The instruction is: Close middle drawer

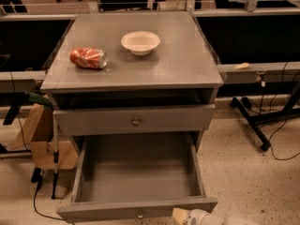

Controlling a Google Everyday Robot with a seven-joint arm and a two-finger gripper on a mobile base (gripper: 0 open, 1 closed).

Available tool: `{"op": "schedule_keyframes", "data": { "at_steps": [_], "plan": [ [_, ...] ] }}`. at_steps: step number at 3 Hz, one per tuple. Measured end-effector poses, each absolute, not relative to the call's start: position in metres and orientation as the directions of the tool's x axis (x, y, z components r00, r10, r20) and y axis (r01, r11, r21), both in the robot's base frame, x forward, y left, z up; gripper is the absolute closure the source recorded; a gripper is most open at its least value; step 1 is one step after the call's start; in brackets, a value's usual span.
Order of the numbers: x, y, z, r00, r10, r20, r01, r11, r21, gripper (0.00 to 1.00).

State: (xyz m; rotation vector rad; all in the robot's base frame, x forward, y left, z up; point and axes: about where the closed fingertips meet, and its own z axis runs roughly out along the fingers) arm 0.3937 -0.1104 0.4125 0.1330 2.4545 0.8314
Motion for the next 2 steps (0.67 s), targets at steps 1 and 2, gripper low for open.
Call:
{"op": "schedule_keyframes", "data": {
  "at_steps": [1, 2],
  "plan": [
    [0.3973, -0.0994, 0.4142, -0.846, 0.250, -0.470, -0.089, 0.804, 0.587, 1.00],
    [0.3973, -0.0995, 0.4142, -0.846, 0.250, -0.470, -0.089, 0.804, 0.587, 1.00]
  ]
}}
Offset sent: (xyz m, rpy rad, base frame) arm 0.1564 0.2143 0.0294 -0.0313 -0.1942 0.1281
